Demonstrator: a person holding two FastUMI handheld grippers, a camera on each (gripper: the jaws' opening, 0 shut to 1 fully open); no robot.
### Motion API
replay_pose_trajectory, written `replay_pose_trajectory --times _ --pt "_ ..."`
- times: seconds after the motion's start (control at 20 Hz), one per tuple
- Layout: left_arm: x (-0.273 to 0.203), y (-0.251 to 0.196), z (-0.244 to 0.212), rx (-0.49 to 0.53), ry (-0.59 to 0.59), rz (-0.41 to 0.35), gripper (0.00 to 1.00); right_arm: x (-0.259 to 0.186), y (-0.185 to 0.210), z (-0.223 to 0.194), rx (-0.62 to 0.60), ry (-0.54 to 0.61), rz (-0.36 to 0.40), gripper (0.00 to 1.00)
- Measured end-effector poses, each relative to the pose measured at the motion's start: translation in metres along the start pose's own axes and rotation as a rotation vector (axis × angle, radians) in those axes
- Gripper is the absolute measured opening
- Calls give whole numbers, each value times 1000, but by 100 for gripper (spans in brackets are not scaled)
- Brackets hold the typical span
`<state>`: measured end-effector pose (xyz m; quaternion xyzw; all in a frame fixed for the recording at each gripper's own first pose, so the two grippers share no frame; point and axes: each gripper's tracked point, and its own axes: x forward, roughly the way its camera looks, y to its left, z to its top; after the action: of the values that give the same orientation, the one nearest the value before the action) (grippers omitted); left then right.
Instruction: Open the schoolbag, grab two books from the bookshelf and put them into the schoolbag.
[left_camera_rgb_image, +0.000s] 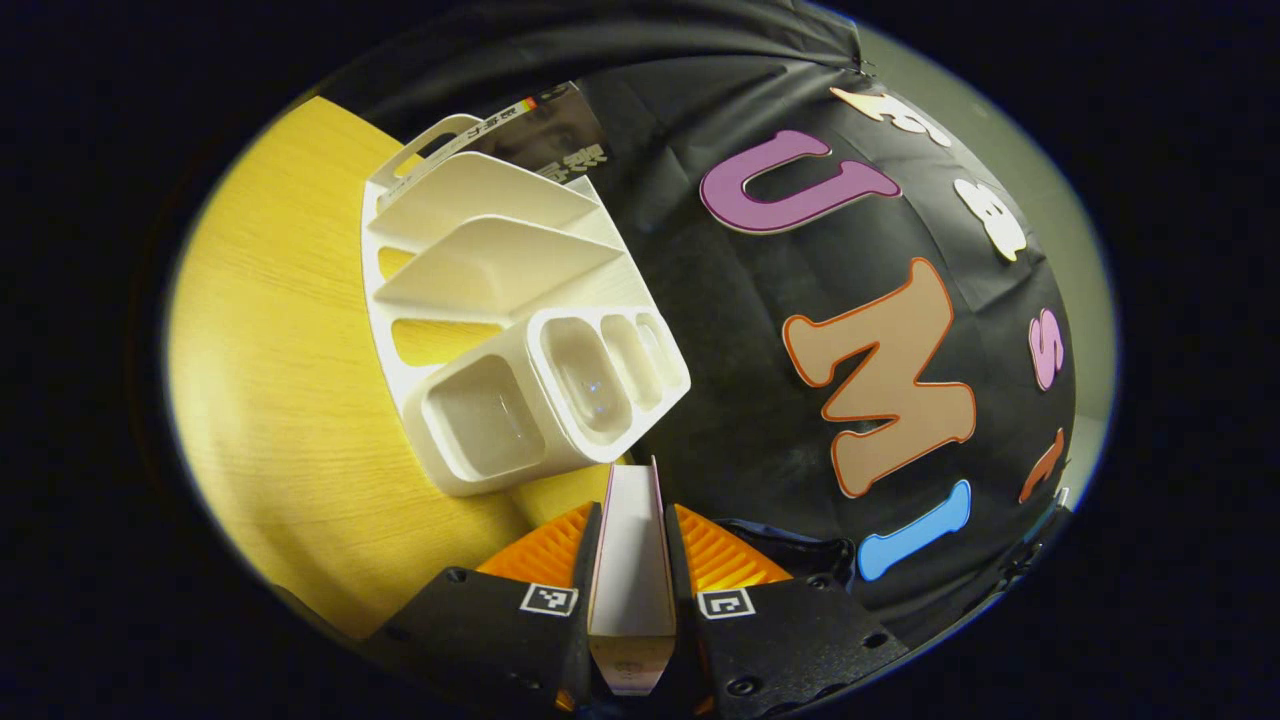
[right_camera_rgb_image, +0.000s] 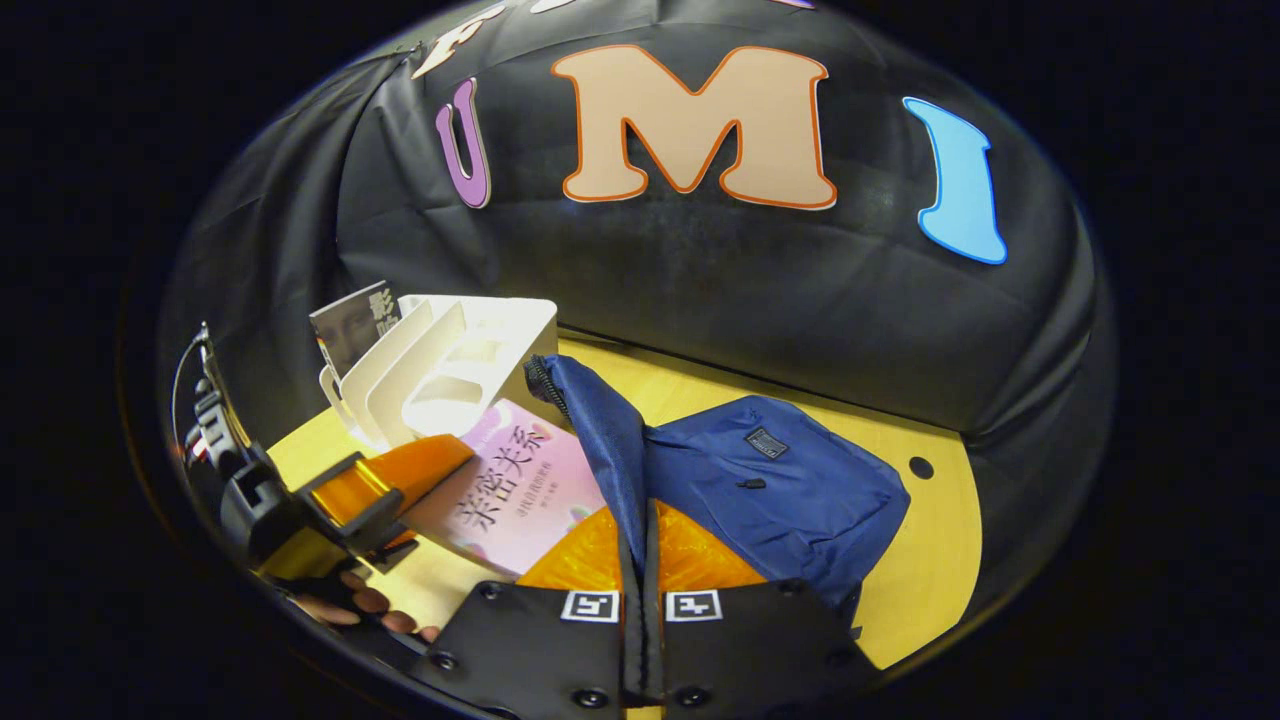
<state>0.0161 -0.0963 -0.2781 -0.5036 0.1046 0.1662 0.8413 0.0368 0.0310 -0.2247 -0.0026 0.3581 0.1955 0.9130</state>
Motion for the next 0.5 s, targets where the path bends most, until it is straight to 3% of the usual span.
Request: replay_pose_trajectory --times 0.5 --pt "17 -14 -101 73 193 -62 31 -12 11 6 -11 -25 65 3"
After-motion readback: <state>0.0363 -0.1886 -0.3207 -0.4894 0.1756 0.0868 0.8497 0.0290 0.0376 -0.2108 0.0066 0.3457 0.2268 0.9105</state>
